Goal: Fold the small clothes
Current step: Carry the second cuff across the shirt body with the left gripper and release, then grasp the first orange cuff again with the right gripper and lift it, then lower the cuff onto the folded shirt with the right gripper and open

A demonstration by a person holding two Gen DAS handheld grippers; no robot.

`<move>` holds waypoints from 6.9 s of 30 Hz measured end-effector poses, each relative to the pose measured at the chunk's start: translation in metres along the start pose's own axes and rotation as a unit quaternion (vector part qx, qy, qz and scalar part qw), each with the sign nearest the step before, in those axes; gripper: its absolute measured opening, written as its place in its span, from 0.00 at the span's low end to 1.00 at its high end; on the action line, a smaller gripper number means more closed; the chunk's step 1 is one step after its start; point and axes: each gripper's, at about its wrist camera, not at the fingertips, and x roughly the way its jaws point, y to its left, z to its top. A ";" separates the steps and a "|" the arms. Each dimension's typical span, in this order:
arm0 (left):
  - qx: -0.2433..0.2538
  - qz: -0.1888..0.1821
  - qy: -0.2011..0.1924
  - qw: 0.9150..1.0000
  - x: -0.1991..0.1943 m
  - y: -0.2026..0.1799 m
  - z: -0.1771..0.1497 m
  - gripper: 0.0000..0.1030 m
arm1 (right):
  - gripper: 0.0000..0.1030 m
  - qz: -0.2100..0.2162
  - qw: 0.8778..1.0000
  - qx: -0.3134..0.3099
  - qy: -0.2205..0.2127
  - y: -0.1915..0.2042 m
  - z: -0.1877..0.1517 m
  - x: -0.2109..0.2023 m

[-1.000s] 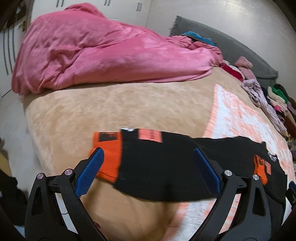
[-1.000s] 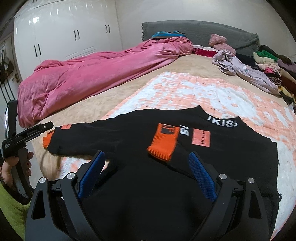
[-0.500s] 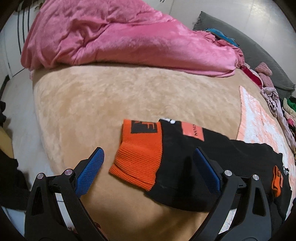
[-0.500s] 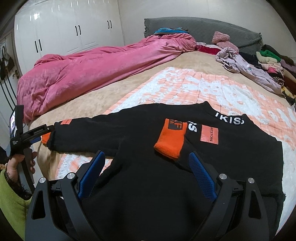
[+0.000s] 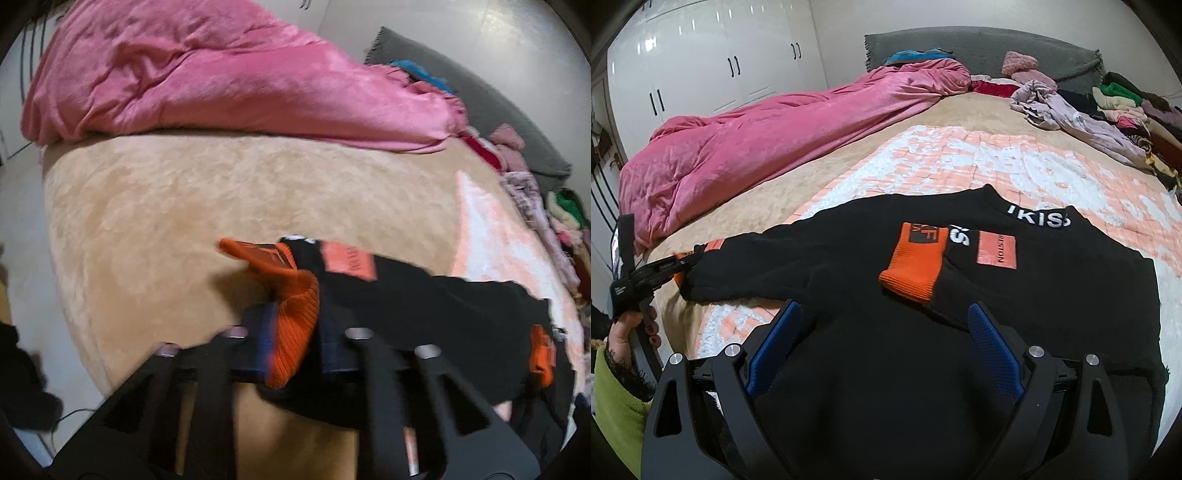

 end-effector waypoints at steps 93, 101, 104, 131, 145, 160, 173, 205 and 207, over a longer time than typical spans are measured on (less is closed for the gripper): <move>0.106 -0.208 0.032 0.972 -0.037 -0.153 0.034 0.44 | 0.08 0.000 0.994 0.066 -0.084 -0.064 0.066 -0.032; 0.128 -0.206 0.028 0.970 -0.042 -0.168 0.027 0.44 | 0.08 -0.050 0.990 0.089 -0.092 -0.115 0.058 -0.060; 0.141 -0.204 0.028 0.968 -0.042 -0.177 0.022 0.44 | 0.08 -0.063 0.989 0.095 -0.090 -0.127 0.052 -0.064; 0.310 -0.201 0.073 0.926 0.006 -0.271 -0.069 0.44 | 0.08 -0.116 0.982 0.142 -0.052 -0.193 0.015 -0.047; 0.304 -0.161 0.102 0.933 0.031 -0.259 -0.078 0.47 | 0.15 -0.172 0.971 0.160 -0.045 -0.214 -0.002 -0.050; 0.353 -0.173 0.079 0.916 0.008 -0.282 -0.100 0.46 | 0.16 -0.115 0.990 0.082 -0.003 -0.167 -0.017 -0.027; 0.340 -0.181 0.101 0.917 0.017 -0.274 -0.103 0.48 | 0.24 -0.130 0.988 0.081 0.038 -0.174 -0.028 -0.003; 0.322 -0.181 0.098 0.924 -0.001 -0.266 -0.091 0.48 | 0.51 -0.116 0.988 0.101 0.016 -0.173 -0.037 -0.024; 0.322 -0.182 0.096 0.924 -0.005 -0.266 -0.089 0.62 | 0.53 -0.117 0.988 0.103 0.013 -0.172 -0.037 -0.027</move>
